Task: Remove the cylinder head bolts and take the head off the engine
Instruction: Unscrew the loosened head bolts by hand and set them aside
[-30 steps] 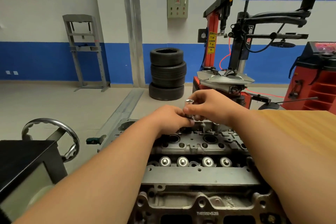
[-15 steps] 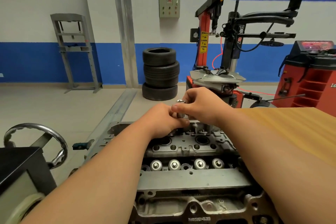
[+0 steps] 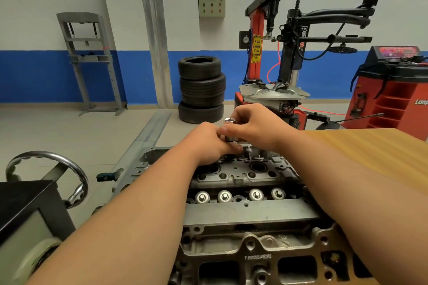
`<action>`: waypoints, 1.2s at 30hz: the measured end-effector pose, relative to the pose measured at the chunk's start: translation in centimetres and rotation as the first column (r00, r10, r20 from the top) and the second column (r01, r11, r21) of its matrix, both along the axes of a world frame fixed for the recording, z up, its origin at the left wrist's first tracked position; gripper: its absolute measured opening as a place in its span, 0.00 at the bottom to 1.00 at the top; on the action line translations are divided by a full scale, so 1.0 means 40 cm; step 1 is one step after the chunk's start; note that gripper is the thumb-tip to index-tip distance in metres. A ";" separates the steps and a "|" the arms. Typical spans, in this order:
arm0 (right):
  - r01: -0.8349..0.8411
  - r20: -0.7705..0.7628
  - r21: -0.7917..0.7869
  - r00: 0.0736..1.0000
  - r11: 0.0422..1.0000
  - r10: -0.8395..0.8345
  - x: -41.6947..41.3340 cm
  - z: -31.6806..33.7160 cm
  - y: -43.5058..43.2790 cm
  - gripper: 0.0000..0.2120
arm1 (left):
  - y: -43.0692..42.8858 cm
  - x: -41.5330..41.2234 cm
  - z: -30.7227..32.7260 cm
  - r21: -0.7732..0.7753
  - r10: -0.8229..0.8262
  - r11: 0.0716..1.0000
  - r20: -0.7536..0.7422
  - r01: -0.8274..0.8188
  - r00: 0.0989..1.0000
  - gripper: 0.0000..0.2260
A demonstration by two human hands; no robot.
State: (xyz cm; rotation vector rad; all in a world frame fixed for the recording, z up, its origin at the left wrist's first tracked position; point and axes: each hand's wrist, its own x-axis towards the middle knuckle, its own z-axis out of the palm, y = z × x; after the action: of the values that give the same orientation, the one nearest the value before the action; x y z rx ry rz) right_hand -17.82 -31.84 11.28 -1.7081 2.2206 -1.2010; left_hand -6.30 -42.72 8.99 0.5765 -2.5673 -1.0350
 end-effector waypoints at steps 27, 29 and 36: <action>0.023 -0.052 -0.044 0.998 0.999 -0.025 0.007 0.011 0.004 0.10 | 0.005 0.003 0.008 -0.045 -0.011 0.999 0.034 0.012 0.999 0.14; -0.038 -0.028 -0.039 0.999 0.999 0.037 0.007 0.015 0.009 0.04 | -0.001 0.008 0.012 -0.004 -0.025 1.000 0.033 0.025 0.999 0.12; 0.010 0.001 0.008 1.000 1.000 -0.010 0.010 0.013 0.004 0.09 | -0.008 0.008 0.019 0.008 -0.026 1.000 -0.026 0.026 0.999 0.08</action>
State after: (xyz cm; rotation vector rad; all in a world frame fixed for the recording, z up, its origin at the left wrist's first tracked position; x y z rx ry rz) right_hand -17.41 -31.67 11.79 -1.6954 2.2335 -1.1937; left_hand -5.98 -43.05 9.75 0.5297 -2.5553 -1.0555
